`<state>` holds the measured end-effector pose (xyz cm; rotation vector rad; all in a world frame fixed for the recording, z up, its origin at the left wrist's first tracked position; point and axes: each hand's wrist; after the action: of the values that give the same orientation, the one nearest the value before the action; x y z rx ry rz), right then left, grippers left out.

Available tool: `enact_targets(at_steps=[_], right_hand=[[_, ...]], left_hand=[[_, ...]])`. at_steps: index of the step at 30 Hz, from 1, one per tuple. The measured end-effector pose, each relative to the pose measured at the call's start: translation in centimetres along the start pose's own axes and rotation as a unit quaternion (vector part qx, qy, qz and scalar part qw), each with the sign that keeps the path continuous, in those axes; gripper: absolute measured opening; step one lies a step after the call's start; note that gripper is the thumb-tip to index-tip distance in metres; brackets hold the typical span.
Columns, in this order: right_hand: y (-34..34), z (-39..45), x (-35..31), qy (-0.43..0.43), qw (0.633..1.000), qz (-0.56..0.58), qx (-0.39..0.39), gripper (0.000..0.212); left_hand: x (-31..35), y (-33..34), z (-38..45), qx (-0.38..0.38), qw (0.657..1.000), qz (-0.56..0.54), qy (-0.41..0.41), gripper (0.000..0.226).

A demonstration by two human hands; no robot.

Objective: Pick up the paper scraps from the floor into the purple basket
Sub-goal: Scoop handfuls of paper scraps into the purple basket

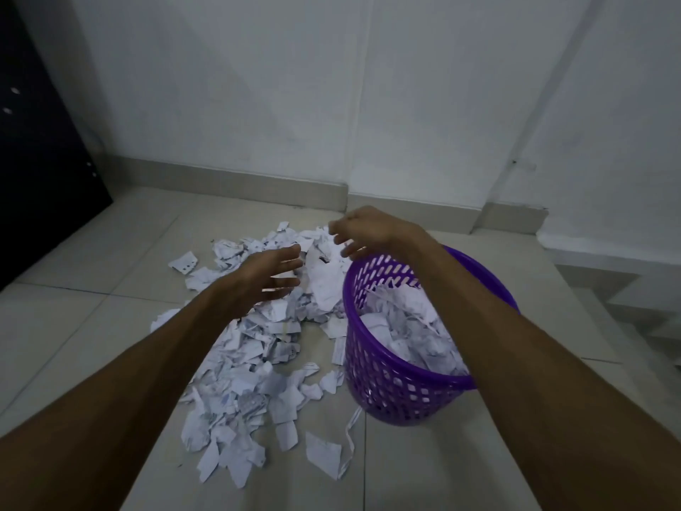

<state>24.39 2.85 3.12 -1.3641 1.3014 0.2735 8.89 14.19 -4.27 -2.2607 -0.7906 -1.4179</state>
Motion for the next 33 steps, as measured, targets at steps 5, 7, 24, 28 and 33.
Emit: enact_targets(at_steps=[5,7,24,28,33], right_hand=[[6.5,2.6,-1.8,0.004,0.998,0.041,-0.039,0.047],[8.8,3.2,-1.3,0.035,0.997,0.030,-0.069,0.060],[21.1,7.6,9.9,0.126,0.980,0.088,-0.125,0.114],[22.1,8.3,10.9,0.098,0.988,0.083,-0.089,0.091],[22.6,8.4,11.7,0.090,0.983,0.133,-0.085,0.063]], left_hand=[[-2.0,-4.1,0.5,0.023,0.999,-0.019,-0.020,0.058],[-3.1,-5.6,1.0,0.039,0.999,-0.006,-0.029,0.068],[-12.4,-7.2,2.2,0.056,0.997,0.043,-0.041,0.049],[-14.1,-6.8,2.8,0.056,0.996,0.069,-0.007,0.055],[-15.7,-7.2,3.4,0.067,0.993,0.099,0.022,0.064]])
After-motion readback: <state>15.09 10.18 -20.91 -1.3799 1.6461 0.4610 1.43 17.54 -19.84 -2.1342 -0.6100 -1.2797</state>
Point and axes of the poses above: each hand's wrist, its own z-axis towards the middle knuckle, its own y-axis out of the palm, x = y × z
